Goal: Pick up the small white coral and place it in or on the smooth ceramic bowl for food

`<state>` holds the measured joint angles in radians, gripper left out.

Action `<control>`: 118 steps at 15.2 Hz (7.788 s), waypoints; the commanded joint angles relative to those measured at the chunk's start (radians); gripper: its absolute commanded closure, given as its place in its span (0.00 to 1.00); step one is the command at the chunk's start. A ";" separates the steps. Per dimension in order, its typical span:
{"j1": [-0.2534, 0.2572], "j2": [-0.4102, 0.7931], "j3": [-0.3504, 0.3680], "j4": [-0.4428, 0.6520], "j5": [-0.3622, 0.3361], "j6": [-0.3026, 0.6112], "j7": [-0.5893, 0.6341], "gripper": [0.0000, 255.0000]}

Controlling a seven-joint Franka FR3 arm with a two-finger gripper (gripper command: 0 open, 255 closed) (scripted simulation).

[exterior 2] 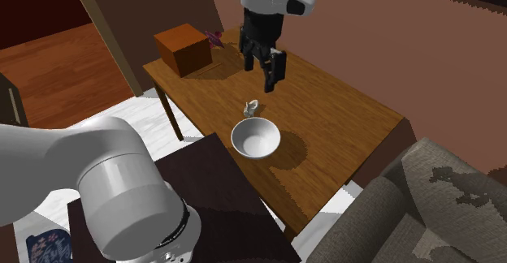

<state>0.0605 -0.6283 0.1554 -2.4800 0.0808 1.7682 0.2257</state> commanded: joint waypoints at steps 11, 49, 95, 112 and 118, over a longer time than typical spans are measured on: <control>0.038 0.386 0.206 0.038 -0.048 0.331 0.206 0.00; 0.292 1.333 0.171 0.572 -0.583 0.560 0.697 1.00; 0.252 1.503 0.231 0.813 -0.545 0.418 0.416 1.00; 0.209 1.329 0.290 0.764 -0.481 0.298 0.380 1.00; 0.178 1.254 0.308 0.705 -0.458 0.284 0.363 1.00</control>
<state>0.2526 0.6501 0.4597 -1.7420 -0.3820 2.0436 0.5945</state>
